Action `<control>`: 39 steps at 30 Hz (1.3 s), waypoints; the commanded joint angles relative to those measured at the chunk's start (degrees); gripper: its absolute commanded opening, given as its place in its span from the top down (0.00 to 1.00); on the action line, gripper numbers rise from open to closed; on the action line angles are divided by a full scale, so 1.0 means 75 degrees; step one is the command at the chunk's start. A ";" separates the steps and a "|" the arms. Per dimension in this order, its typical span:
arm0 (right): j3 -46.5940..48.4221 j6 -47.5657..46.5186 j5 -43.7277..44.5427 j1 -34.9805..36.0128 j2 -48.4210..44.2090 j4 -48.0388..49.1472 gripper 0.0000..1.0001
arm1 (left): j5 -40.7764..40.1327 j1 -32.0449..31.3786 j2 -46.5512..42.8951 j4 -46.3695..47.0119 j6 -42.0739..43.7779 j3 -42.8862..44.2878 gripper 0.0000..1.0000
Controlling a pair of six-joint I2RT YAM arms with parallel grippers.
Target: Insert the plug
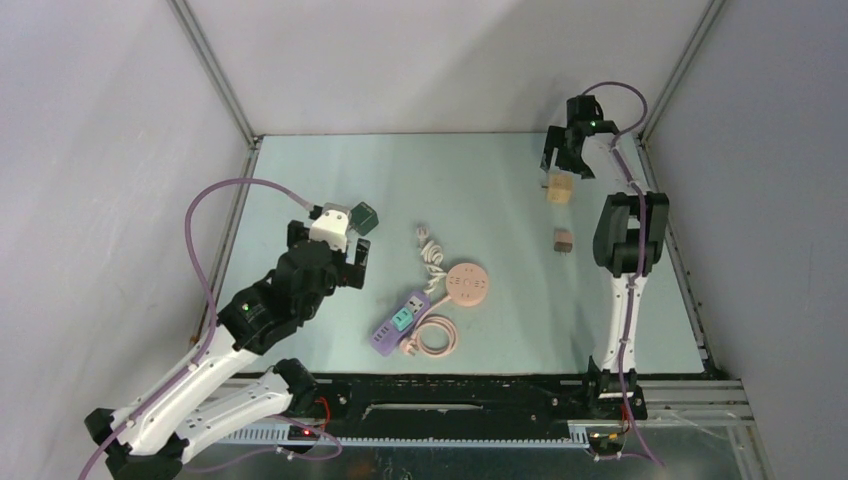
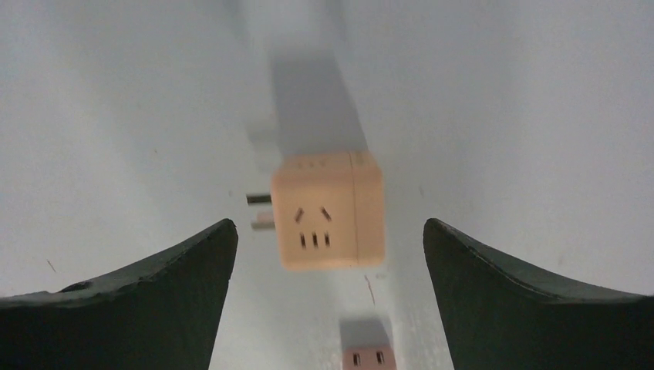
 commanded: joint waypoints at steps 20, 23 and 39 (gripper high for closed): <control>0.0167 -0.0247 -0.0516 0.0121 0.0478 -0.0368 0.60 | 0.0850 0.0481 -0.0130 0.0215 -0.0218 -0.0183 0.00; -0.0272 -0.0507 -0.0512 0.0407 0.0069 -0.0362 0.63 | 0.1064 0.0586 -0.0139 0.0257 -0.0257 -0.0195 0.00; -0.4892 -0.1550 -0.0585 0.3851 -0.3355 0.0202 0.57 | 0.3140 0.0963 0.0500 0.0551 -0.0767 -0.0171 0.00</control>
